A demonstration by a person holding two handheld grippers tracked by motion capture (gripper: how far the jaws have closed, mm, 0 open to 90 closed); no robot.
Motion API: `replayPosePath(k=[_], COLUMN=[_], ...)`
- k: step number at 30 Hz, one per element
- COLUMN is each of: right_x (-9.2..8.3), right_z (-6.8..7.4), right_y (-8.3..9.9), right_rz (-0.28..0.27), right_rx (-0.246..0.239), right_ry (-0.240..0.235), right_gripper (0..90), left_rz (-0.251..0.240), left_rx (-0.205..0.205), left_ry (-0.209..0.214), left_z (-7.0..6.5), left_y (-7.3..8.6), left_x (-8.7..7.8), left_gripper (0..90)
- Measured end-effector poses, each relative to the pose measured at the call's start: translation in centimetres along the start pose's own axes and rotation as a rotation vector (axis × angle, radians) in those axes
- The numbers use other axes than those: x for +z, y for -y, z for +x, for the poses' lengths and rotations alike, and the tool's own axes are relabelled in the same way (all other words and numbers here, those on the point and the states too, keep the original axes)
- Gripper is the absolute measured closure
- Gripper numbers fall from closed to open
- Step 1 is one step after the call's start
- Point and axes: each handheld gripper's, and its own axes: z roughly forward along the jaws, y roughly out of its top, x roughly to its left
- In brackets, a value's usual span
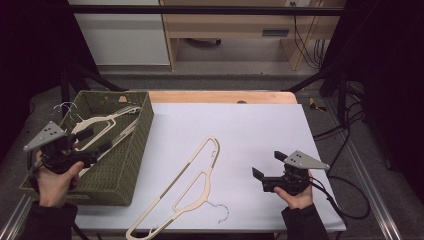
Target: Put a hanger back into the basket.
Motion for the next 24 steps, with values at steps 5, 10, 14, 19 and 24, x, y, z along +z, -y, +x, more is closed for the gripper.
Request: replayPosePath(k=[5, 10, 14, 19, 24], right_x=[0.1, 0.3, 0.5, 0.7, 1.3], right_z=[0.5, 1.0, 1.4, 2.1, 2.7], right_y=[-0.3, -0.4, -0.4, -0.5, -0.4], right_rz=[-0.012, -0.009, 0.001, 0.014, 0.037], right_rx=[0.009, 0.004, -0.017, -0.020, -0.037], right_ry=[-0.012, -0.023, -0.037, -0.051, -0.064], right_gripper=[4.6, 4.3, 4.0, 4.0, 4.3], left_rz=[-0.029, -0.027, -0.005, 0.029, 0.066], left_rx=[0.033, 0.048, 0.065, 0.081, 0.096], left_ry=[0.062, 0.107, 0.147, 0.180, 0.223], left_z=[-3.0, -5.5, -7.2, -8.9, -10.2], left_y=[0.1, 0.8, 1.7, 2.9, 4.2], left_x=[0.9, 1.8, 2.6, 3.5, 4.5], left_gripper=[10.8, 9.2, 9.1, 8.9, 9.3])
